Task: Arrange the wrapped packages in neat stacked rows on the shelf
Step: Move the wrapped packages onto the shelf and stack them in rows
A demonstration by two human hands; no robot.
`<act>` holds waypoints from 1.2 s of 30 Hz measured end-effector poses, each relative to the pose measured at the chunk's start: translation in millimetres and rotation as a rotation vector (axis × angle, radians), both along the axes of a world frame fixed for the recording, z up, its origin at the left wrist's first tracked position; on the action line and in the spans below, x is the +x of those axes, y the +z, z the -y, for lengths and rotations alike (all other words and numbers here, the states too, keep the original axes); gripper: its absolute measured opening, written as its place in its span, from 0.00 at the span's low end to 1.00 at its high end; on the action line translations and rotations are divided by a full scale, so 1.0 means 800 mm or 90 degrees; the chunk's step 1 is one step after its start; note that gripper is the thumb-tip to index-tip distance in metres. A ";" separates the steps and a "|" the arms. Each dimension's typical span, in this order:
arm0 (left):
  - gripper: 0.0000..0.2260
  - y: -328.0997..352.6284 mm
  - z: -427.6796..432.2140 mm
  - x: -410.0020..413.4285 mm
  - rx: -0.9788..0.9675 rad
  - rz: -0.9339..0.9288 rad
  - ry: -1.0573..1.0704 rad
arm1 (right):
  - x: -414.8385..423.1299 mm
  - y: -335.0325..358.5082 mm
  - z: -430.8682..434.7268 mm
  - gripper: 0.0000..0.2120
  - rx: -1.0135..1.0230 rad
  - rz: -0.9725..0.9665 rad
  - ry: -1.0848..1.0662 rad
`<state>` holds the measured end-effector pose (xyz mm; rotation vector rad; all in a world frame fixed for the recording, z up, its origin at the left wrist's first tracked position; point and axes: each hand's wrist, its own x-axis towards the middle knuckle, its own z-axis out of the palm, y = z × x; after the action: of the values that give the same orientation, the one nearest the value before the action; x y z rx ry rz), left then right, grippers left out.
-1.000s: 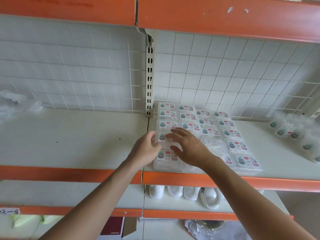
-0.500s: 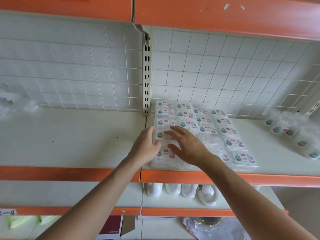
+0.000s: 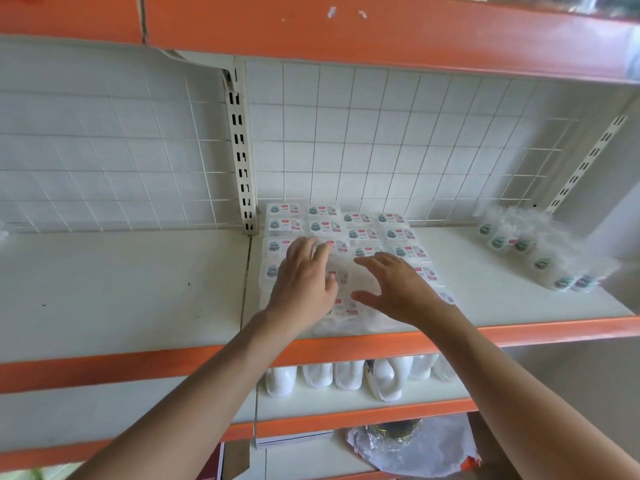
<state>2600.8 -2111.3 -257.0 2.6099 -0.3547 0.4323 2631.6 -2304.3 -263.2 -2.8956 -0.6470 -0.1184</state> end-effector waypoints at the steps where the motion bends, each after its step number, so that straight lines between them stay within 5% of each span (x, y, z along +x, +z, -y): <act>1: 0.22 0.000 0.005 0.000 0.001 -0.002 -0.006 | 0.000 0.001 0.006 0.33 -0.009 -0.016 -0.007; 8: 0.18 0.006 0.019 0.000 -0.043 0.039 -0.026 | 0.005 0.007 0.007 0.37 0.039 0.031 0.005; 20: 0.18 0.018 -0.003 0.004 -0.180 -0.102 0.043 | 0.001 0.026 -0.024 0.28 0.475 -0.025 0.091; 27: 0.18 0.024 -0.010 0.007 -0.275 -0.236 0.055 | 0.004 0.019 -0.024 0.26 0.490 -0.022 0.120; 36: 0.16 0.024 -0.010 0.010 -0.369 -0.183 0.062 | 0.004 0.012 -0.015 0.34 0.337 0.009 0.112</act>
<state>2608.5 -2103.3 -238.2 2.0818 0.0019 0.1527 2635.2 -2292.6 -253.8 -2.3236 -0.7381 -0.2457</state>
